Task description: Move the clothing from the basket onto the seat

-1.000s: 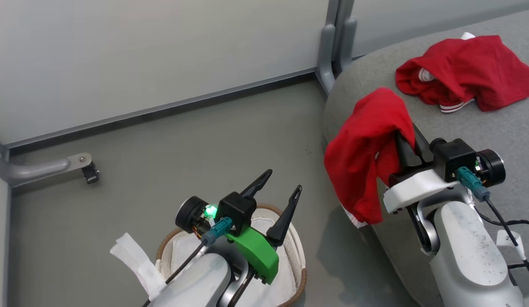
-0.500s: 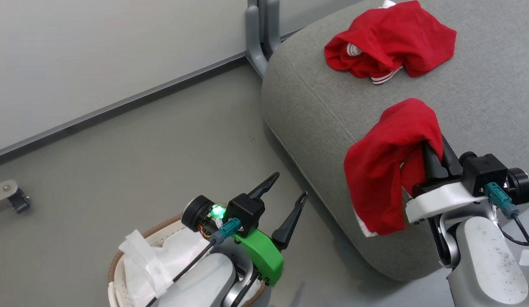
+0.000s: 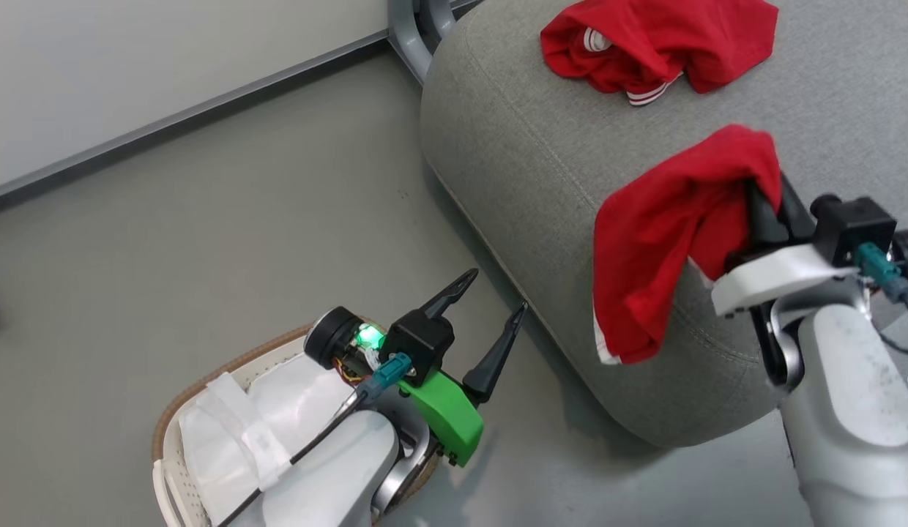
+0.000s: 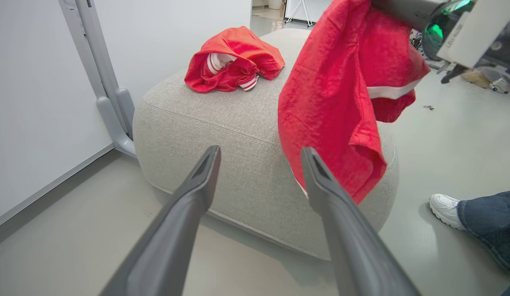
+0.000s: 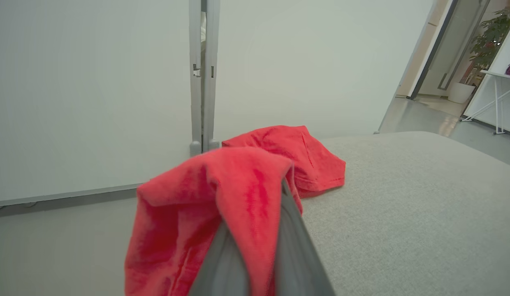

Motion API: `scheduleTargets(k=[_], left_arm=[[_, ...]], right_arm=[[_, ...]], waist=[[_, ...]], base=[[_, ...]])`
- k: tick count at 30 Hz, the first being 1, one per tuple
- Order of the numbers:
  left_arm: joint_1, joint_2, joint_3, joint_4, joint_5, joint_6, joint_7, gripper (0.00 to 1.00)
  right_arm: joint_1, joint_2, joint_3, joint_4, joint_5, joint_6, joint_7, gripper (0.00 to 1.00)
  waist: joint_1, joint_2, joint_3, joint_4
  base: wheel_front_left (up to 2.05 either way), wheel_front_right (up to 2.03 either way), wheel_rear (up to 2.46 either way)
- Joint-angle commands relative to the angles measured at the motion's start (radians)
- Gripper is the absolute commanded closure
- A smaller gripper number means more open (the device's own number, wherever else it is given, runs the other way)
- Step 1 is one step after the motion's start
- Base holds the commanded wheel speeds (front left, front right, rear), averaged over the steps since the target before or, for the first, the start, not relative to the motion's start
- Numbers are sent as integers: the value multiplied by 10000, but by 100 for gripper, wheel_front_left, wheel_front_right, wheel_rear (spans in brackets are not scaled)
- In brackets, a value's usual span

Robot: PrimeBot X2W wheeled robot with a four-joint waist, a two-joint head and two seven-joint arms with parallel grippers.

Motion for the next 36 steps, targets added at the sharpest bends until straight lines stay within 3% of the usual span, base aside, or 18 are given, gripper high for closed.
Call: scheduleTargets(k=[1,8,11,17,23,28,36], left_arm=[[-235,107,55,-53,105,60,10,0],[-701,375,230,-426,232,257,57,0],[-972,465,226,-641,385,318,118,0],[-1524,635,285,-1116,656,447,271,0],[-1989,692,197,-1452,825,433,425,0],[-2310,714,173,-1505,948,415,460,0],[-2120,941,182,-1419,849,559,574,0]], right_arm=[[-514,-157,49,118,14,-11,-24,100],[-3559,-1175,427,1241,264,-12,386,100],[-5113,-2027,421,1669,335,-12,822,100],[-7608,-3719,-328,2179,593,-12,1879,100],[-8243,-4846,-1549,2915,9,-12,2571,100],[-7151,-4523,-2758,4236,-438,-12,2260,100],[-6029,-3691,-3201,5706,-817,-12,1282,100]], waist=[[0,-1,435,358],[0,-1,1458,946],[0,-1,1987,1324],[0,-1,3203,2197],[0,-1,4156,2922],[0,-1,4586,3247],[0,-1,4578,3067]], base=[[0,0,0],[0,0,0],[0,0,0],[0,0,0],[0,0,0],[0,0,0],[0,0,0]])
